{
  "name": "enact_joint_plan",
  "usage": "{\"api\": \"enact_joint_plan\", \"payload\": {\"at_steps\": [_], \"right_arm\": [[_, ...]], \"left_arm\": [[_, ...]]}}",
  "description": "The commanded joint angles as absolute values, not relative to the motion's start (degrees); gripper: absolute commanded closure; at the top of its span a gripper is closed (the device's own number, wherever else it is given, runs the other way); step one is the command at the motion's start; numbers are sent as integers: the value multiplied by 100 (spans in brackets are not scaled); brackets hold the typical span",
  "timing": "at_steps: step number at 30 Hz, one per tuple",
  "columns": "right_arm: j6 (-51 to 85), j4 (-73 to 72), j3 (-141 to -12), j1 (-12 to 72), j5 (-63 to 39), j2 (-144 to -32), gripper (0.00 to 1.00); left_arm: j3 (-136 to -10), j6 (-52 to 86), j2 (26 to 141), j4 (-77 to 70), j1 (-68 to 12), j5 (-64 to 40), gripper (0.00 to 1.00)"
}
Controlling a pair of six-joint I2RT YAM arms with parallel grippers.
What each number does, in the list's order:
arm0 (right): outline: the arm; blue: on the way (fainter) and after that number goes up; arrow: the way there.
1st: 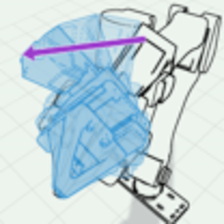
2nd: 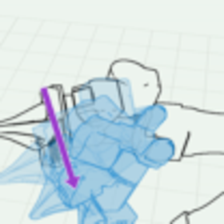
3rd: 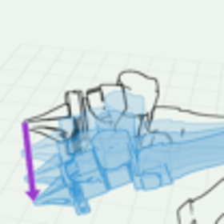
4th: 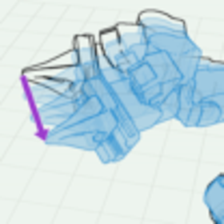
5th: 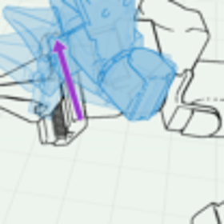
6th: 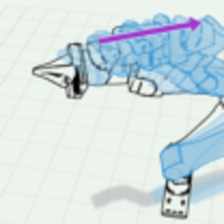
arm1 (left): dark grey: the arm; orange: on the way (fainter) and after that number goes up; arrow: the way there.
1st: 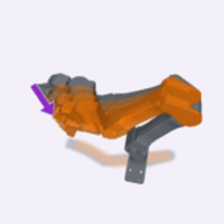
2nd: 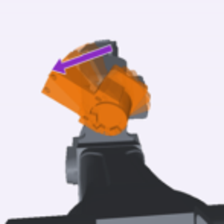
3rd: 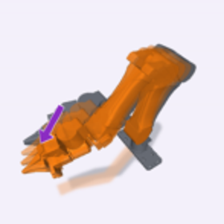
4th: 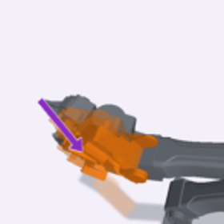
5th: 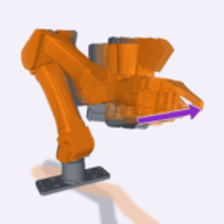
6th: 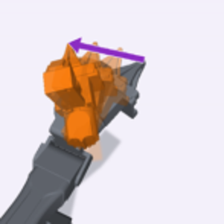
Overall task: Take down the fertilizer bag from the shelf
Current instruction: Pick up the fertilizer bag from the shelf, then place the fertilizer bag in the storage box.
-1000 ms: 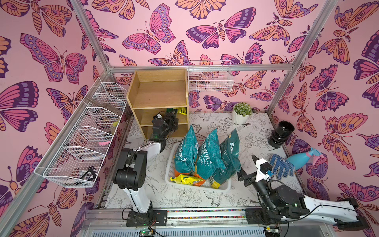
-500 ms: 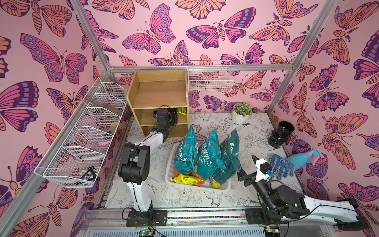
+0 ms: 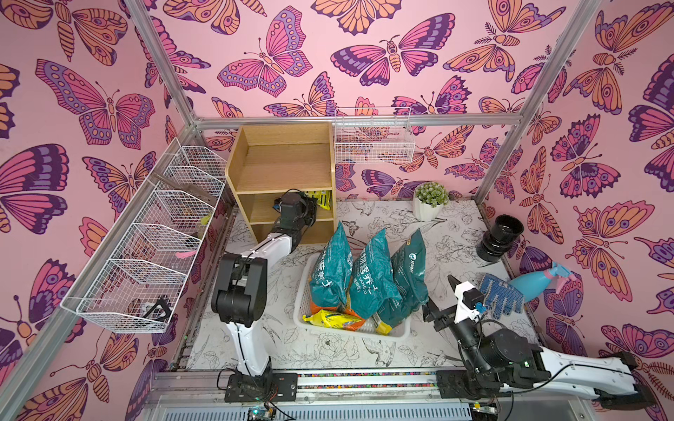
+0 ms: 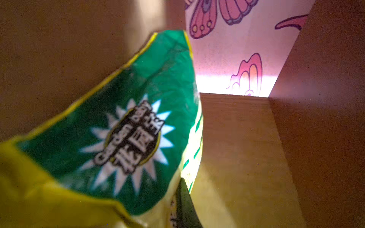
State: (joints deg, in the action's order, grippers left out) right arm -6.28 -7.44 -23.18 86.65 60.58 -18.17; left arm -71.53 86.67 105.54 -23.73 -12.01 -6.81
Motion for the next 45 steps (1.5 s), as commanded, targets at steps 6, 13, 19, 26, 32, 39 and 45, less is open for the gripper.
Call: {"api": "enact_joint_plan", "payload": {"at_steps": [6,13,19,26,32,39,45], "right_arm": [[-635,-642,-2338,8613,5994,-1782,11],[-536,-532,-2451,8613,5979,-1946,11],[-543,-495,-2452,8613,5982,-1853,11],[-547,-517,-2365,8613,5936,-1563,11],[-620,-613,-2347,8613,5942,-1530,11],[-677,-704,-2391,8613,5934,-1651,11],[-671,-708,-2442,8605,6048,-1792,11]], "left_arm": [[-5816,8321,7621,-781,-1051,-122,100],[-5427,7904,4819,1124,-1055,428,100],[-5048,7819,3464,1711,-1102,-209,100],[-4353,7989,2364,1736,-1468,-1181,100],[-3889,8568,1220,1906,-1608,-1111,100],[-4223,8534,1106,2099,-1604,-2003,100],[-4285,8495,1157,2053,-1600,-2497,100]]}}
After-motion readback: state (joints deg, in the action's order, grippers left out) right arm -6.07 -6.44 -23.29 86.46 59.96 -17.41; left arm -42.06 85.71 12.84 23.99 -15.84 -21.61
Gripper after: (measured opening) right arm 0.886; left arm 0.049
